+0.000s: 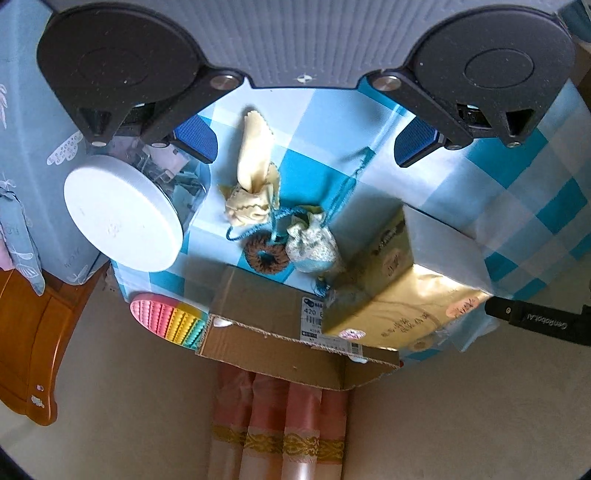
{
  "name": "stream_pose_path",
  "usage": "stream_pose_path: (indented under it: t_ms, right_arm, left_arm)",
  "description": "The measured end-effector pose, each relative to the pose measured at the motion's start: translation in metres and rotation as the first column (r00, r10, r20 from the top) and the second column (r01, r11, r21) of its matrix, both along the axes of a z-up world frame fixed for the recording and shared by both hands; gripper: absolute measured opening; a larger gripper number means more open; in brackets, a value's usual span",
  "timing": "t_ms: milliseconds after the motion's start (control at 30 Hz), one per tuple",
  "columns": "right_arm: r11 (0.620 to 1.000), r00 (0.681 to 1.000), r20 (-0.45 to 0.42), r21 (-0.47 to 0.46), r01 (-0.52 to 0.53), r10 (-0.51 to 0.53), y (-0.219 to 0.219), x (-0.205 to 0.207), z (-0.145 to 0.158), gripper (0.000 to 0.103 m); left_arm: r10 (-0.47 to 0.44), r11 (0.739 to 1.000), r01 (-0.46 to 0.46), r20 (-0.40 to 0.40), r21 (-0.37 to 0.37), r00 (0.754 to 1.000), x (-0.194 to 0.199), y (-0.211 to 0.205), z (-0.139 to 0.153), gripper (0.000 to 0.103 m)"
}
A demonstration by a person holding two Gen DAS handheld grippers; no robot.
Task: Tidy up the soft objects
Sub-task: 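Grasp the blue face mask with the left tool, then grasp the beige tasseled cloth with the right tool while the left tool opens on the mask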
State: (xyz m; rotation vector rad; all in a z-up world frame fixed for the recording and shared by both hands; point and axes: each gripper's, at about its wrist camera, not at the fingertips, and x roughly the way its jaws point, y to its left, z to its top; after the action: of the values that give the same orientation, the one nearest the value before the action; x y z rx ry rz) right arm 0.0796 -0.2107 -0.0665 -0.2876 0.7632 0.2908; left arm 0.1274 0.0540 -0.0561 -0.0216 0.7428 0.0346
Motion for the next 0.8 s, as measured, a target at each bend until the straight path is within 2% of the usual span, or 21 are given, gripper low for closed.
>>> stream_pose_path:
  t_ms: [67,167,233,400,433,533,800]
  right_arm:
    - [1.000,1.000,-0.004,0.001,0.003,-0.003,-0.002,0.000,-0.002,0.103]
    - [1.000,1.000,-0.004,0.010,0.014,-0.014,-0.005,0.001,-0.004,0.103]
    - [1.000,1.000,-0.005,0.015,0.025,-0.025,-0.007,0.002,-0.005,0.103]
    - [0.999,1.000,-0.005,0.022,0.030,-0.030,-0.010,0.000,-0.005,0.103]
    - [0.999,1.000,-0.005,0.023,0.030,-0.030,-0.010,0.000,-0.005,0.103]
    - [0.999,1.000,0.001,0.022,0.030,-0.030,-0.010,-0.001,-0.005,0.103]
    - [0.999,0.999,0.015,0.035,0.032,-0.033,-0.008,-0.004,-0.002,0.103]
  left_arm:
    - [-0.001,1.000,0.001,-0.004,-0.017,1.000,0.004,-0.001,-0.003,0.065]
    - [-0.003,0.999,0.003,-0.009,-0.037,1.000,0.007,-0.001,-0.006,0.052]
    - [-0.009,0.998,0.008,-0.019,-0.062,1.000,0.010,0.000,-0.009,0.040]
    - [-0.019,0.994,0.017,-0.012,-0.112,1.000,0.009,0.003,-0.011,0.028]
    - [-0.024,0.993,0.023,-0.010,-0.118,1.000,0.009,0.003,-0.011,0.023]
    - [-0.027,0.991,0.026,-0.012,-0.128,1.000,0.005,0.005,-0.010,0.019]
    - [-0.036,0.992,0.032,-0.027,-0.125,0.999,-0.022,0.010,-0.005,0.018]
